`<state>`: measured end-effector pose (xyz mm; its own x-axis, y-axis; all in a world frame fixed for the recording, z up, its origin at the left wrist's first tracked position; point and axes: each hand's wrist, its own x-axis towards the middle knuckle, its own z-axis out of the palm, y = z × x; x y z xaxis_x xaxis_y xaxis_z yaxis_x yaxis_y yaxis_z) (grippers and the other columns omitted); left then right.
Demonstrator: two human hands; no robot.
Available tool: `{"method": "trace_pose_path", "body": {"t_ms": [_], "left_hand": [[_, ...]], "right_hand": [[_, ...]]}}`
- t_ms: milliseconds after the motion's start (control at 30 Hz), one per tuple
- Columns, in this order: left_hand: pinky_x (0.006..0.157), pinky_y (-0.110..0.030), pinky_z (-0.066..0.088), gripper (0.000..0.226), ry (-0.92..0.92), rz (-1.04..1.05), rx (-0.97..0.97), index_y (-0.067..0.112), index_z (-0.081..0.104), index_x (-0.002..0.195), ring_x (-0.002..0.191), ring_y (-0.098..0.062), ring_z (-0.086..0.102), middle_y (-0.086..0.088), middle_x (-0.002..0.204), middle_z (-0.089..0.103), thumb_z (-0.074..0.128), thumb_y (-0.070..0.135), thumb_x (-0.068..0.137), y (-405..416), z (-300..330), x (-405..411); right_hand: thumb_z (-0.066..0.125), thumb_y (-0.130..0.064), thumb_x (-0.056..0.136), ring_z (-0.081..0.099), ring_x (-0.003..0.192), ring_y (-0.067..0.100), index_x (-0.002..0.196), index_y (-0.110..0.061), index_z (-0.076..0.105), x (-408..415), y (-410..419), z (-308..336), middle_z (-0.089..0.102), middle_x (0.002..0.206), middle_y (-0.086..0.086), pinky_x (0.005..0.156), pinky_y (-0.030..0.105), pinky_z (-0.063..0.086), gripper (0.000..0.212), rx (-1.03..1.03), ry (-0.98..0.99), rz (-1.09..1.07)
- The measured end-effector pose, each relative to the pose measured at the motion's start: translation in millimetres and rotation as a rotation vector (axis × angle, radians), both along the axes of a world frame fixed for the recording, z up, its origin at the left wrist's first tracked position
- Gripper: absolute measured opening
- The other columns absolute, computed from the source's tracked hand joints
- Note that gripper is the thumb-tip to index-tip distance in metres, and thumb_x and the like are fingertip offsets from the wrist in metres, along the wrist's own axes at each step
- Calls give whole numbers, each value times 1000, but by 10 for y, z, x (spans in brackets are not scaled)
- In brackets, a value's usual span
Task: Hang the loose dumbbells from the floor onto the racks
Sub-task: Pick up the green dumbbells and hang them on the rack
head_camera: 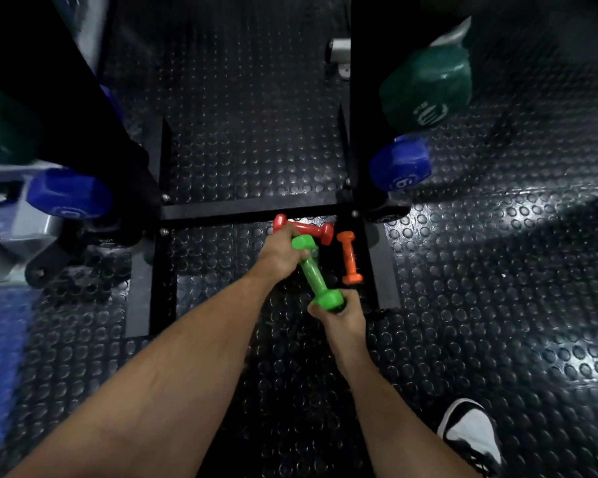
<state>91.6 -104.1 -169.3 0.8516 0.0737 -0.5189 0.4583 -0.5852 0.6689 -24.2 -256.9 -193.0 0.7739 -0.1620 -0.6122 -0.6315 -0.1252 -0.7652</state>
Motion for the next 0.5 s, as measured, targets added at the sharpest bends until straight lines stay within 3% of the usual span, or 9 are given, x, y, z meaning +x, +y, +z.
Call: {"method": "trace_pose_path", "body": {"t_ms": [100, 200, 300, 433, 500], "left_hand": [[89, -41, 58, 36, -17, 42, -43, 13, 57, 121, 94, -23, 68, -8, 107, 68, 75, 15, 91, 92, 278, -84], [76, -45, 61, 28, -39, 102, -72, 15, 55, 116, 86, -28, 71, -9, 99, 70, 72, 18, 94, 178, 604, -192], [59, -24, 52, 33, -42, 132, -78, 19, 52, 127, 74, -11, 64, 3, 93, 66, 68, 23, 98, 264, 922, -282], [65, -17, 47, 47, -100, 84, -81, 18, 48, 145, 78, -3, 58, 7, 106, 62, 64, 20, 101, 318, 1377, -293], [66, -19, 49, 45, -122, 76, -101, 19, 52, 144, 79, -7, 61, 2, 111, 64, 64, 19, 100, 325, 1673, -282]], "right_hand": [[86, -15, 77, 64, 88, 17, 110, -31, 60, -9, -24, 252, 67, 102, 3, 72, 25, 48, 46, 38, -63, 10], [87, -9, 77, 65, 93, 16, 112, -31, 61, 35, -73, 594, 68, 105, 3, 76, 25, 48, 49, 88, -98, 43], [88, -5, 75, 64, 96, 16, 114, -29, 63, 108, -128, 948, 67, 108, 3, 75, 24, 47, 53, 128, -134, 79], [88, -1, 74, 63, 96, 11, 115, -23, 66, 216, -201, 1454, 68, 110, 3, 74, 14, 49, 52, 145, -205, 130], [91, -4, 72, 64, 96, 12, 114, -25, 68, 276, -238, 1735, 71, 107, 2, 76, 18, 53, 52, 125, -258, 136]]}}
